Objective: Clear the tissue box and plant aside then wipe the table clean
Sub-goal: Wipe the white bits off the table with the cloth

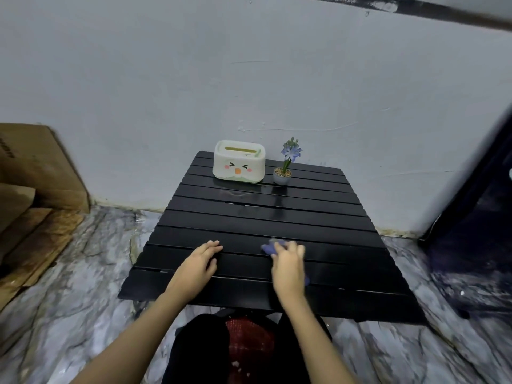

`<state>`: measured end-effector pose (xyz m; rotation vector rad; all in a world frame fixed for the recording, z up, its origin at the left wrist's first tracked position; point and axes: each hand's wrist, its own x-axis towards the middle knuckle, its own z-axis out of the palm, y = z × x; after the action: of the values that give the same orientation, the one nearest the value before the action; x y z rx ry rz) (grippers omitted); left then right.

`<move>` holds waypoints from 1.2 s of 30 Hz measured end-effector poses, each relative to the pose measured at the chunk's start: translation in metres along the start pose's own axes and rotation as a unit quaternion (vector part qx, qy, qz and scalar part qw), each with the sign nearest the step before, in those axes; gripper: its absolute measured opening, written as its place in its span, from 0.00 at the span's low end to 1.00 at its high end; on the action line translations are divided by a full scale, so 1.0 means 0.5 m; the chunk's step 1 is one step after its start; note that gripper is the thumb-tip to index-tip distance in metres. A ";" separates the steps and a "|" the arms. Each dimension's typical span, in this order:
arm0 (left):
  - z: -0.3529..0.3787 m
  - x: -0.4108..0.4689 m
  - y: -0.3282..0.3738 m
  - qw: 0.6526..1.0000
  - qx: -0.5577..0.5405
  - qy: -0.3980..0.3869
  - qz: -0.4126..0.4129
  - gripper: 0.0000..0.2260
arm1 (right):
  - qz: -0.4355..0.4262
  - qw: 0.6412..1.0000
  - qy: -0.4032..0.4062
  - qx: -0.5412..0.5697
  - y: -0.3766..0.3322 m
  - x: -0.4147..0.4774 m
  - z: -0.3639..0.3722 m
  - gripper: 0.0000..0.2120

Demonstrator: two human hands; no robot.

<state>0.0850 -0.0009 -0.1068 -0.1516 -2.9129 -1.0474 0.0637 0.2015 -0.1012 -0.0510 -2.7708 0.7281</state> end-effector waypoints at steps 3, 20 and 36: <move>-0.003 -0.019 0.002 1.000 -0.006 0.016 -0.017 0.16 | -0.096 0.994 -0.036 0.028 -0.093 -0.061 0.036 0.18; 0.004 -0.062 0.015 0.997 -0.013 0.062 -0.036 0.16 | 0.084 0.996 0.022 -0.023 0.255 -0.047 -0.188 0.15; -0.044 0.031 0.023 0.992 -0.080 0.094 -0.018 0.15 | 0.073 0.995 0.017 -0.060 0.221 0.084 -0.226 0.21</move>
<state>0.0711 -0.0049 -0.0814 -0.0056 -2.6744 -1.2290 0.0502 0.3565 -0.0498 -0.2897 -2.7969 0.5870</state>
